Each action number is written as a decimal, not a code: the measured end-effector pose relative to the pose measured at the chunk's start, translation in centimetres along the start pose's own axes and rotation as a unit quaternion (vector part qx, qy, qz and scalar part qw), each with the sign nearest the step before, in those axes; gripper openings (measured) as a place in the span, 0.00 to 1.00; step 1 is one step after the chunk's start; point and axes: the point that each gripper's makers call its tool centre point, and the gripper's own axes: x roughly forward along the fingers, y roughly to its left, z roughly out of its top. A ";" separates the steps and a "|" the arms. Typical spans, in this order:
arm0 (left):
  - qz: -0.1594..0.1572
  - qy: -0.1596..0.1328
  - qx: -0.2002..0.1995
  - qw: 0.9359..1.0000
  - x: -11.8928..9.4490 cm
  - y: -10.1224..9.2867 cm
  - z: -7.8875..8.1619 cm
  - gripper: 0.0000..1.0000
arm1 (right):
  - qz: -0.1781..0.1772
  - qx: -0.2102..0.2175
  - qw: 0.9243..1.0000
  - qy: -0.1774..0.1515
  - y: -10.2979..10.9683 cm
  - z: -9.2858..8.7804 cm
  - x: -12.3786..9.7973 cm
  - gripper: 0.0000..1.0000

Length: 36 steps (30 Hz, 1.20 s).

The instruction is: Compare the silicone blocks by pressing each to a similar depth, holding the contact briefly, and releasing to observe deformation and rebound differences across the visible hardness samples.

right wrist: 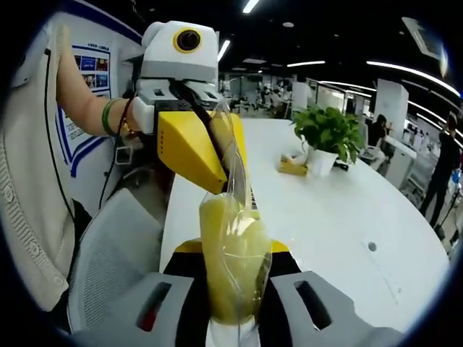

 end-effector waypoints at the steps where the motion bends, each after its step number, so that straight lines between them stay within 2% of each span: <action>1: -0.002 -0.001 0.002 1.000 -0.1 0.1 0.1 0.00 | -0.003 -0.001 1.000 0.000 0.0 0.0 0.0 0.14; 11: -0.010 -0.004 0.020 1.000 -0.4 -0.3 0.2 0.00 | -0.002 -0.006 1.000 0.012 0.4 0.1 -0.3 0.13; 18: -0.015 -0.016 0.027 0.999 -0.8 -0.5 0.6 0.00 | -0.004 -0.011 1.000 0.009 0.7 0.5 -0.4 0.13; 23: -0.020 -0.033 0.020 0.999 -1.0 -0.9 0.8 0.00 | 0.008 0.003 1.000 0.001 1.3 1.0 -0.5 0.13; 36: -0.017 -0.028 0.034 0.999 -1.3 -1.1 0.7 0.00 | 0.013 -0.002 1.000 0.007 1.7 1.0 -0.3 0.14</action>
